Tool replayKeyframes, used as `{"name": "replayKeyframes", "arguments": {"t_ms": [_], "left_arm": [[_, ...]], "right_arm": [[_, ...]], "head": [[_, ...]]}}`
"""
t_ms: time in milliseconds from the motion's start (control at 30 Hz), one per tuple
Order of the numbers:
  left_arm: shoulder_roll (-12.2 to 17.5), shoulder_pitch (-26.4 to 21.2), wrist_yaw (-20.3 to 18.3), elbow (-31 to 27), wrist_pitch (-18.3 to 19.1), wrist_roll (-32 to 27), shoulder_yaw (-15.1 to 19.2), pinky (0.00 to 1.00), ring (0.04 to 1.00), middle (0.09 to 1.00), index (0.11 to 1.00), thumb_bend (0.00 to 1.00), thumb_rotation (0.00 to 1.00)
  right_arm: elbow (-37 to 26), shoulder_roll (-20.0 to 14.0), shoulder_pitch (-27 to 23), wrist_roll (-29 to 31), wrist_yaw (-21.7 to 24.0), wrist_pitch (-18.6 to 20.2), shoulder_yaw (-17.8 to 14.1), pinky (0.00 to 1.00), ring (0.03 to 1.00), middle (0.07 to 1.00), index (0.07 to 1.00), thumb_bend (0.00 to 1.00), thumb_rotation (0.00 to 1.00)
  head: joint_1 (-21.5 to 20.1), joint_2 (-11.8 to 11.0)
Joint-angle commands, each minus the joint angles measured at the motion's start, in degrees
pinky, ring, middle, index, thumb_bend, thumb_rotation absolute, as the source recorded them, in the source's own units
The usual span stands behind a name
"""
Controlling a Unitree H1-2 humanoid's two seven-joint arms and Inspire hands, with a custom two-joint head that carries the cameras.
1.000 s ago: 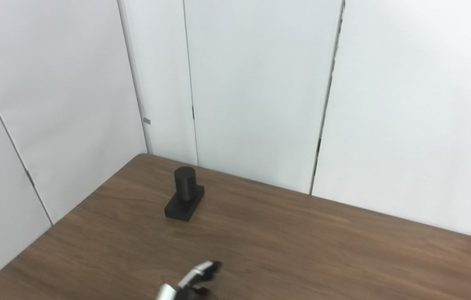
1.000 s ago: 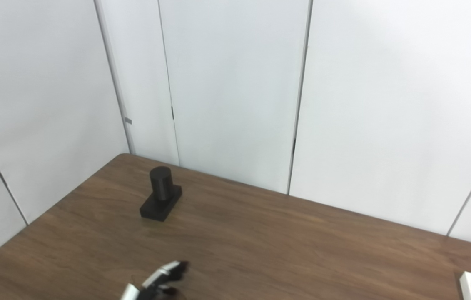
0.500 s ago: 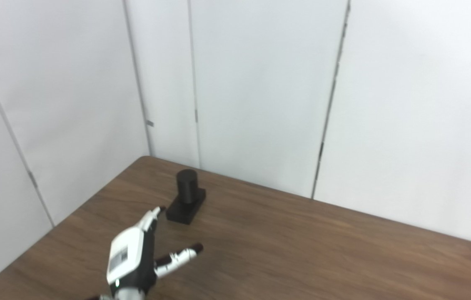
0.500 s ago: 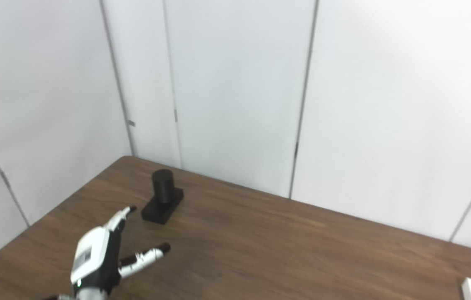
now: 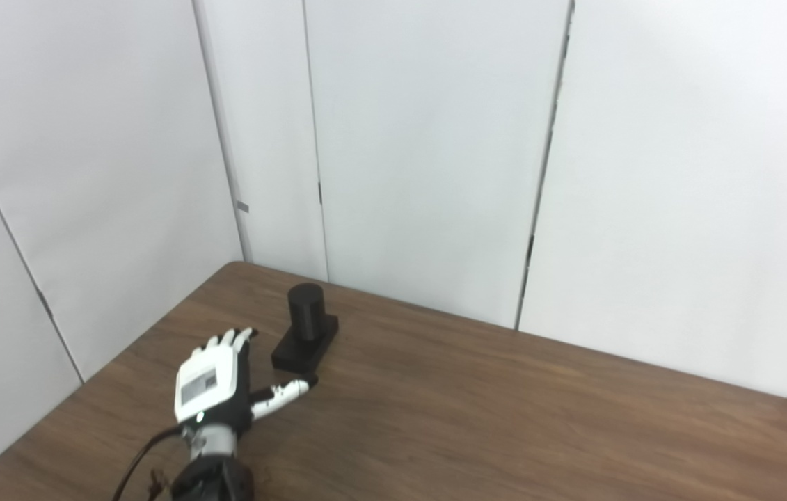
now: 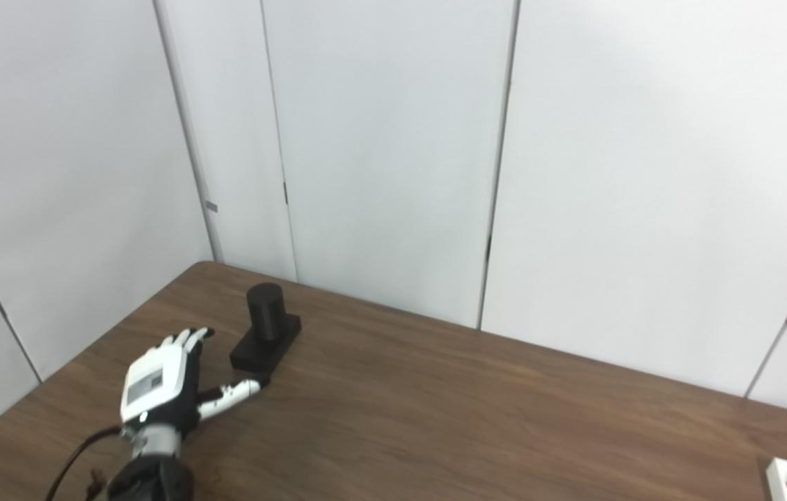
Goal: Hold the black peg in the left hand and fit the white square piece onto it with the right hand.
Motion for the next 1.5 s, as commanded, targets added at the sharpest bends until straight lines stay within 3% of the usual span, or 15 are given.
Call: {"name": "replayKeyframes", "arguments": {"t_ms": [0,200,267,433,567,767,1233,1467], "left_arm": [[1.56,-3.31,1.03,1.02,-0.01,2.39,0.58,0.95,0.957,0.948,0.873,0.89,0.73],[0.58,-8.33,-1.35,6.91,-0.02,2.85,2.58,0.96,0.954,0.941,0.862,0.89,0.74],[0.65,-9.45,-1.55,8.29,-0.01,2.51,2.74,0.93,0.943,0.930,0.859,0.90,0.75],[0.08,-12.82,-1.05,12.22,-0.02,-1.71,3.46,0.91,0.929,0.904,0.838,0.91,0.71],[-1.03,-15.59,-0.75,15.48,-0.02,-3.93,4.78,0.78,0.875,0.856,0.808,0.92,0.70],[-0.96,-18.05,-1.68,18.61,-0.01,-3.31,4.32,0.78,0.873,0.872,0.836,0.92,0.73],[-2.24,-20.26,-2.73,22.09,-0.01,-0.78,4.92,0.77,0.880,0.880,0.842,0.90,0.71],[-1.54,-20.78,-2.38,26.42,0.00,7.26,3.67,0.76,0.851,0.867,0.834,0.89,0.71]], "right_arm": [[1.66,1.45,0.79,0.25,0.16,-1.28,1.08,0.93,0.933,0.939,0.935,0.52,0.98],[1.29,1.54,1.25,-0.41,0.11,-1.48,1.34,0.88,0.915,0.929,0.923,0.53,0.98],[1.04,1.62,1.37,-0.18,0.18,-1.22,1.43,0.90,0.926,0.927,0.923,0.53,0.98],[0.67,1.59,1.50,-0.93,-0.13,-0.71,1.63,0.89,0.932,0.933,0.924,0.56,0.98],[0.28,1.72,1.60,-1.22,-0.52,-0.24,1.67,0.86,0.924,0.922,0.921,0.60,0.97],[0.48,1.70,1.63,-1.48,-0.50,-0.58,1.74,0.85,0.928,0.926,0.917,0.64,0.97],[0.33,1.46,1.70,-1.04,0.04,-1.13,1.92,0.83,0.922,0.921,0.923,0.64,0.97],[0.62,1.52,1.68,-0.89,-0.09,-1.13,1.74,0.82,0.907,0.908,0.914,0.69,0.96]], "head": [[-0.01,0.09],[-0.48,0.34],[-0.73,0.41],[-0.73,0.67],[-0.83,0.77],[-0.81,0.81],[-0.96,1.10],[-0.96,1.10]]}}
